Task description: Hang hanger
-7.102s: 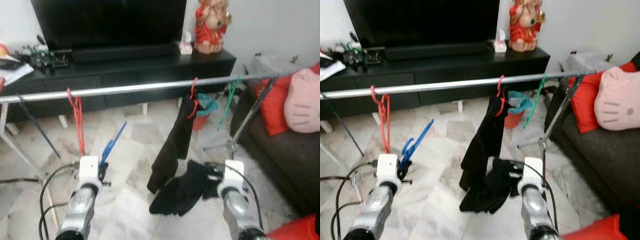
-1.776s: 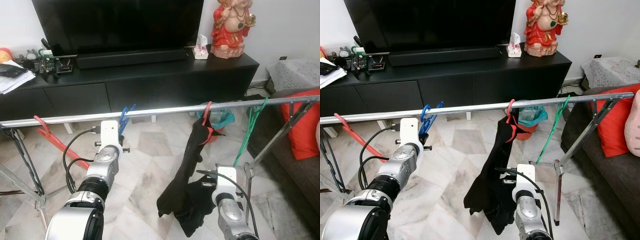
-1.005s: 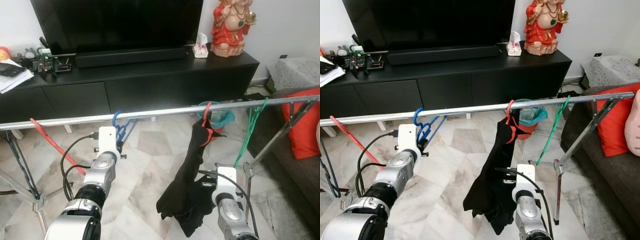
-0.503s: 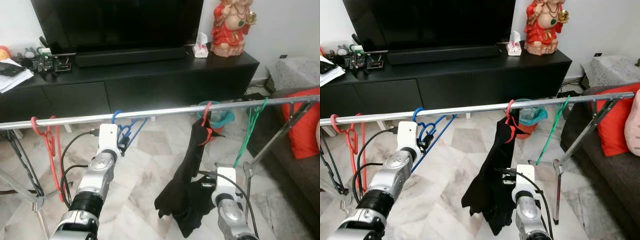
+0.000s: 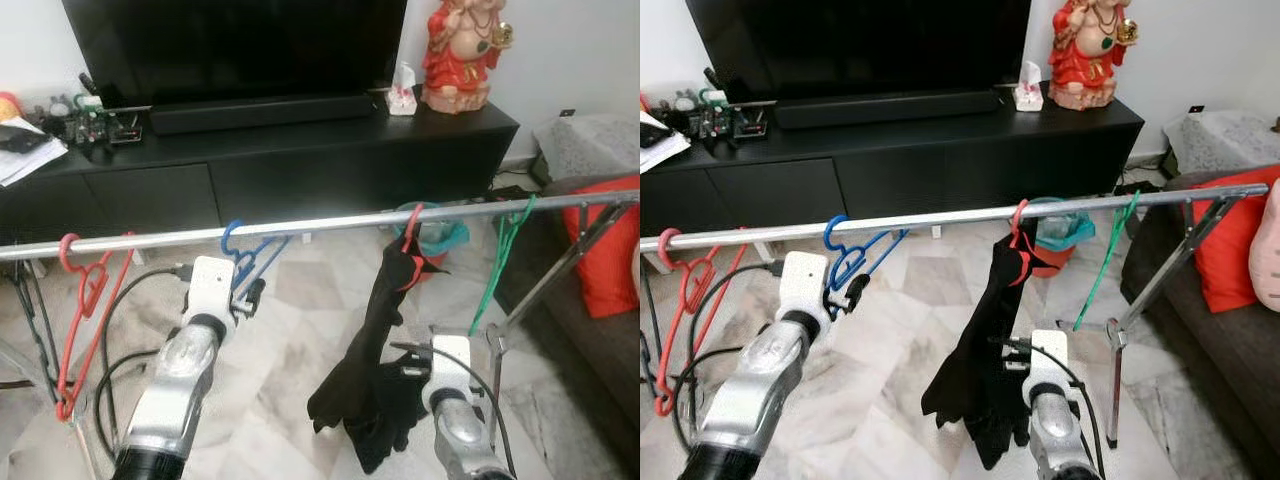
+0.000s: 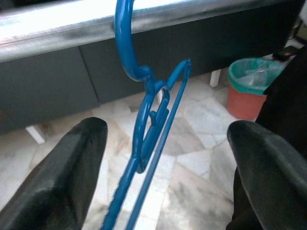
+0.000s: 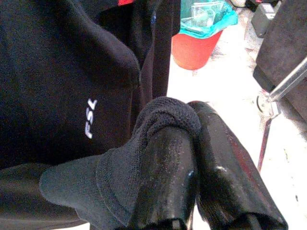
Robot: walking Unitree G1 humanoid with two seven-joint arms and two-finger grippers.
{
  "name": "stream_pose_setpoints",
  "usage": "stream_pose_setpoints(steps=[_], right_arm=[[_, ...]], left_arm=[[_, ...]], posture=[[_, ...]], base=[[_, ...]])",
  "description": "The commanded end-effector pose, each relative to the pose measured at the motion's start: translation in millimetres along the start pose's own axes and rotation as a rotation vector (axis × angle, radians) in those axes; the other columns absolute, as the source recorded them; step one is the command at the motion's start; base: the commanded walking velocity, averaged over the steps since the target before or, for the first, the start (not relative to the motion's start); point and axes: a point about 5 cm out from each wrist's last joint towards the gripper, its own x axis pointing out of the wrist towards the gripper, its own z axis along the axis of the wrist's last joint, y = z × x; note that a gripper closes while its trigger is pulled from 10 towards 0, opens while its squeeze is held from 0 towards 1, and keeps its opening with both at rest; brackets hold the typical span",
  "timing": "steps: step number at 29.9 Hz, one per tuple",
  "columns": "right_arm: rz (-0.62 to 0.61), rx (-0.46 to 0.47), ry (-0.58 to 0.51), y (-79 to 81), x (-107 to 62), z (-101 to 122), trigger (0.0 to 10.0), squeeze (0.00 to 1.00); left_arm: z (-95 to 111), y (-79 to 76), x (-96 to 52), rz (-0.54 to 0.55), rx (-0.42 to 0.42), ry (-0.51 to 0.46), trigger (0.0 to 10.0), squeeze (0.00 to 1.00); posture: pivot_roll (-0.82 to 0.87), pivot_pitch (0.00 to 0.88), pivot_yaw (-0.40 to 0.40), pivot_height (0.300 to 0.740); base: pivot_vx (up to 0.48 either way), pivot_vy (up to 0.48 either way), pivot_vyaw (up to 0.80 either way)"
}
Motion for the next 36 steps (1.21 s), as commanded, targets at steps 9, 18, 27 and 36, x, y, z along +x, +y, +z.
stream_pose_setpoints(steps=[9,18,27,36], right_arm=[[-0.005,-0.004,-0.013,-3.6,2.1,4.1,10.0,0.0],[0.0,-0.011,-0.002,-5.1,2.3,3.0,10.0,0.0],[0.001,-0.01,-0.002,-4.1,2.3,3.2,10.0,0.0],[-0.003,-0.009,0.005,-4.3,1.8,1.7,10.0,0.0]], left_arm=[[-38.9,20.3,-59.3,0.034,0.136,0.035,10.0,0.0],[-106.4,35.5,-112.7,-0.066,0.242,0.317,10.0,0.0],[-141.9,35.7,-109.5,-0.074,0.239,0.454,10.0,0.0],[-193.5,43.1,-96.8,0.112,0.084,0.711,10.0,0.0]], posture=[[0.08,0.0,-0.038,0.74],[0.09,0.0,-0.049,0.74],[0.09,0.0,-0.046,0.74],[0.07,0.0,-0.035,0.74]], base=[[0.0,0.0,0.0],[0.0,0.0,0.0],[0.0,0.0,0.0],[0.0,0.0,0.0]])
